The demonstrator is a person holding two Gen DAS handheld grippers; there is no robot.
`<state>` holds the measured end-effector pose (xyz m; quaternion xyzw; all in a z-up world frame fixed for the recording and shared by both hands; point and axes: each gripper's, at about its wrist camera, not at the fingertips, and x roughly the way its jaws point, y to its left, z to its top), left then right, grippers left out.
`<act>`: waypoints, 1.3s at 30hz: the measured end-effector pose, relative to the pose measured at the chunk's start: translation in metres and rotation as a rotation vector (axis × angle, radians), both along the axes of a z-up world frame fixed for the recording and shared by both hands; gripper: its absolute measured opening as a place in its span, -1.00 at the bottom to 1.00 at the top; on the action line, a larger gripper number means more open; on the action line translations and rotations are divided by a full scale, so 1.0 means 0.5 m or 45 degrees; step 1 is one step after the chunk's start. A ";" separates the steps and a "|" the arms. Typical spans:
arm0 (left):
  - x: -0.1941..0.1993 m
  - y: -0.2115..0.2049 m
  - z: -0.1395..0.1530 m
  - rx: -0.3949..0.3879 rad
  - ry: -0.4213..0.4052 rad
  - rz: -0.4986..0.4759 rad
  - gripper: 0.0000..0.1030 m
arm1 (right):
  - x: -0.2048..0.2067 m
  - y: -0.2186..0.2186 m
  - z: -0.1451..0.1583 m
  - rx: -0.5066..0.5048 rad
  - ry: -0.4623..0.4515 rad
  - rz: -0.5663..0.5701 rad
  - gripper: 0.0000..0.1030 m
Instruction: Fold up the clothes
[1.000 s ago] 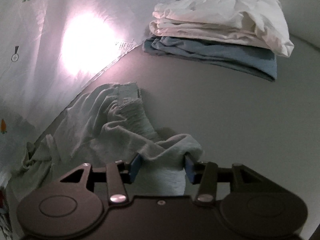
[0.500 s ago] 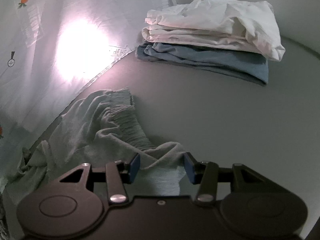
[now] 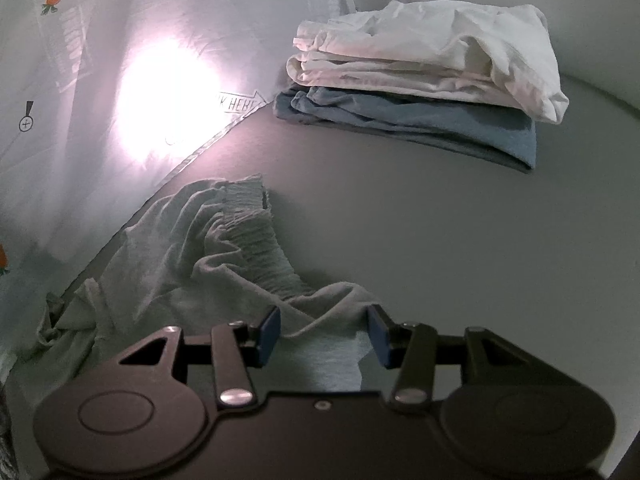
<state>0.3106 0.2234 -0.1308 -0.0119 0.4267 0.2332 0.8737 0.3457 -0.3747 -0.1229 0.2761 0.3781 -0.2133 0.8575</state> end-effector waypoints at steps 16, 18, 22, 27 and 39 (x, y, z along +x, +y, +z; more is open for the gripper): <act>-0.211 0.255 0.047 0.046 -0.116 0.877 -0.39 | -0.003 -0.051 0.005 0.000 -0.034 -0.081 -0.05; -0.187 0.198 0.038 -0.006 -0.118 0.720 -0.22 | -0.008 -0.067 0.002 0.034 -0.039 -0.110 -0.05; -0.133 0.080 0.011 -0.208 -0.115 0.437 -0.05 | -0.006 -0.093 -0.007 0.117 -0.053 -0.098 -0.05; -0.063 -0.098 -0.030 -0.296 -0.024 0.085 0.12 | 0.009 -0.094 -0.026 0.104 -0.010 -0.012 -0.04; -0.023 -0.254 -0.089 -0.267 0.139 -0.136 0.42 | 0.035 -0.004 -0.094 0.085 0.118 0.258 -0.03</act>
